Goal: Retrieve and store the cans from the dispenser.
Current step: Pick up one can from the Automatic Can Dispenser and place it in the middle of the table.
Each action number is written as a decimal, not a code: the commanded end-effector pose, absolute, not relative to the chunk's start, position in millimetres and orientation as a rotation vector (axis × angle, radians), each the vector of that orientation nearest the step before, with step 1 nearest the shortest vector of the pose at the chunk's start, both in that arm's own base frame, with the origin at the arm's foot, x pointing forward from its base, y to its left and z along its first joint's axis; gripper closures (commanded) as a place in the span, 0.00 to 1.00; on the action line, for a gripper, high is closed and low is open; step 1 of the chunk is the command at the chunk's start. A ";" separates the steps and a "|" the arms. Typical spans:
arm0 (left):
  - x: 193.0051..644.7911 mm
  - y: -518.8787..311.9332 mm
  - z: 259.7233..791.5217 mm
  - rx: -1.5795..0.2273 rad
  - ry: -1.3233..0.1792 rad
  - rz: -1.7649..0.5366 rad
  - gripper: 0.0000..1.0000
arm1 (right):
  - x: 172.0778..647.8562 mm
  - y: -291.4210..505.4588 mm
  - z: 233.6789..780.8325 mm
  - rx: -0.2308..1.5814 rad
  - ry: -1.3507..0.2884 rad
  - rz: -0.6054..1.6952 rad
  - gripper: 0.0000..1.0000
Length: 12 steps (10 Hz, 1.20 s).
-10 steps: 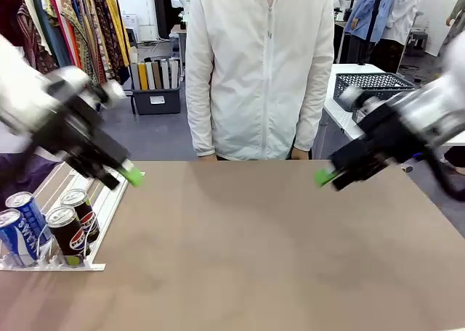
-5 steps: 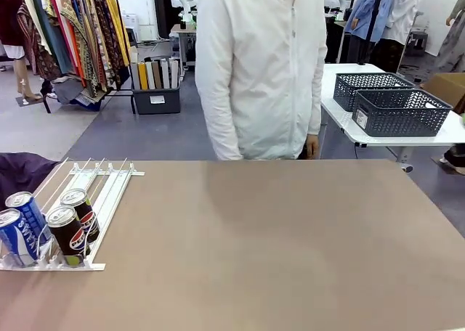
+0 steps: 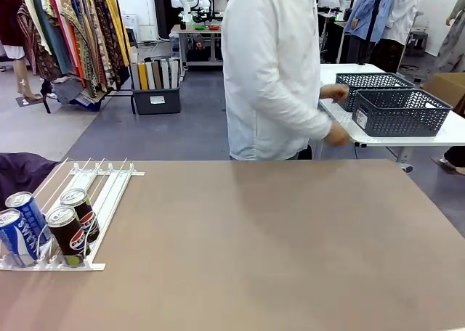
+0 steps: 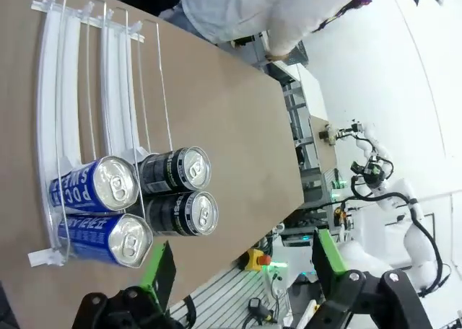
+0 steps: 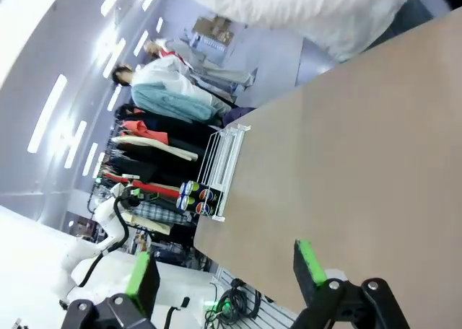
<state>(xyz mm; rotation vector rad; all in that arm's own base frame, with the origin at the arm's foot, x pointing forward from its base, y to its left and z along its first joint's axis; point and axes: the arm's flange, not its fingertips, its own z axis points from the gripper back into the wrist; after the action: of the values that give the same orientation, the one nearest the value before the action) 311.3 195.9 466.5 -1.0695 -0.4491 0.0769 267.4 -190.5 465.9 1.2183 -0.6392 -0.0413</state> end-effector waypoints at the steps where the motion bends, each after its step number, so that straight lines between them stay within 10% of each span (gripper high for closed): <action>1: 302.8 191.4 479.5 -1.074 -0.456 0.036 0.00 | 258.1 -195.4 476.6 1.223 -0.654 -0.057 0.00; 5: 304.5 190.8 476.4 -1.067 -0.440 0.055 0.00 | 258.1 -195.4 476.6 1.223 -0.654 -0.057 0.00; 12: 291.6 103.7 545.6 -0.053 -0.165 -0.412 0.00 | 258.1 -195.4 476.6 1.223 -0.654 -0.057 0.00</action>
<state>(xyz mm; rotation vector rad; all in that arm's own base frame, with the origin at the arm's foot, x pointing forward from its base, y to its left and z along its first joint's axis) 280.7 118.5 555.8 -0.1792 -0.2036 -0.3086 254.7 -193.4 472.5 1.2100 -0.6282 -0.0642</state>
